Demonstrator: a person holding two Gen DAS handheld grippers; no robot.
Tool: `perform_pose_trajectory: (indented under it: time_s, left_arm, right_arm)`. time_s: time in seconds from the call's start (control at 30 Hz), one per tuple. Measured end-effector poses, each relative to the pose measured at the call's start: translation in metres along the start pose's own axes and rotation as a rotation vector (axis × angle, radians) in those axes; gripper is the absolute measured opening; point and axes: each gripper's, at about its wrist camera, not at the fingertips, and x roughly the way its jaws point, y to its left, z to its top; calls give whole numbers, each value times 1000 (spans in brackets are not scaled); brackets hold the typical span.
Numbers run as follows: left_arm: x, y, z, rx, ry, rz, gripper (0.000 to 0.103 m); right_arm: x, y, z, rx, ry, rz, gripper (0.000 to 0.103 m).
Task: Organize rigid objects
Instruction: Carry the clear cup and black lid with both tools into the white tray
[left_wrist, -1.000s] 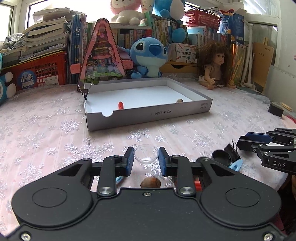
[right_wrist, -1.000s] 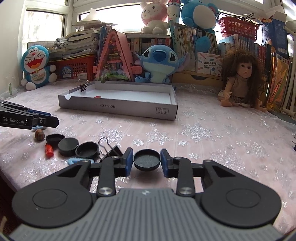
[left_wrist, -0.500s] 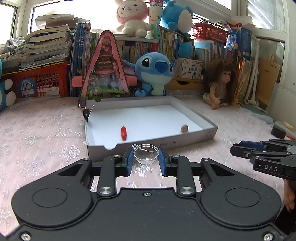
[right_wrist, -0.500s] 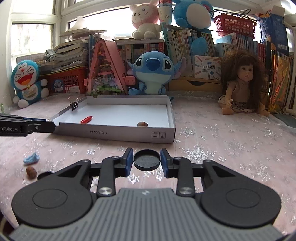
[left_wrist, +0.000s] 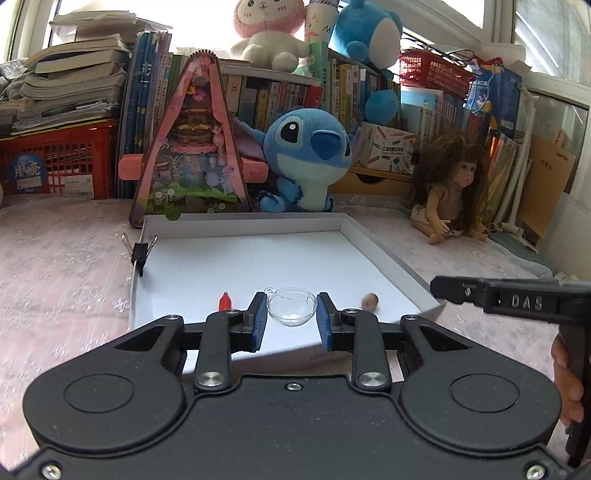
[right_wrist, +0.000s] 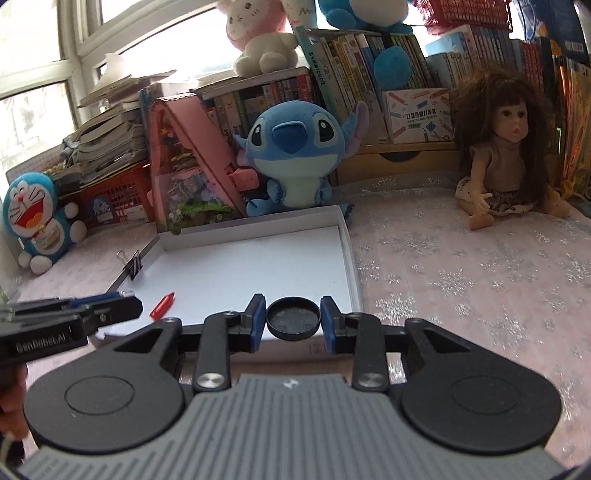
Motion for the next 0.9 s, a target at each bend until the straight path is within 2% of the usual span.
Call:
perform_pose_trajectory:
  time_s: [0.37, 0.9]
  left_arm:
    - [52, 7, 8, -24, 60, 35, 26]
    - [80, 12, -1, -21, 117, 78, 26]
  right_arm:
    - [51, -11, 21, 87, 117, -1, 37]
    - [87, 2, 20, 6, 188, -103, 37]
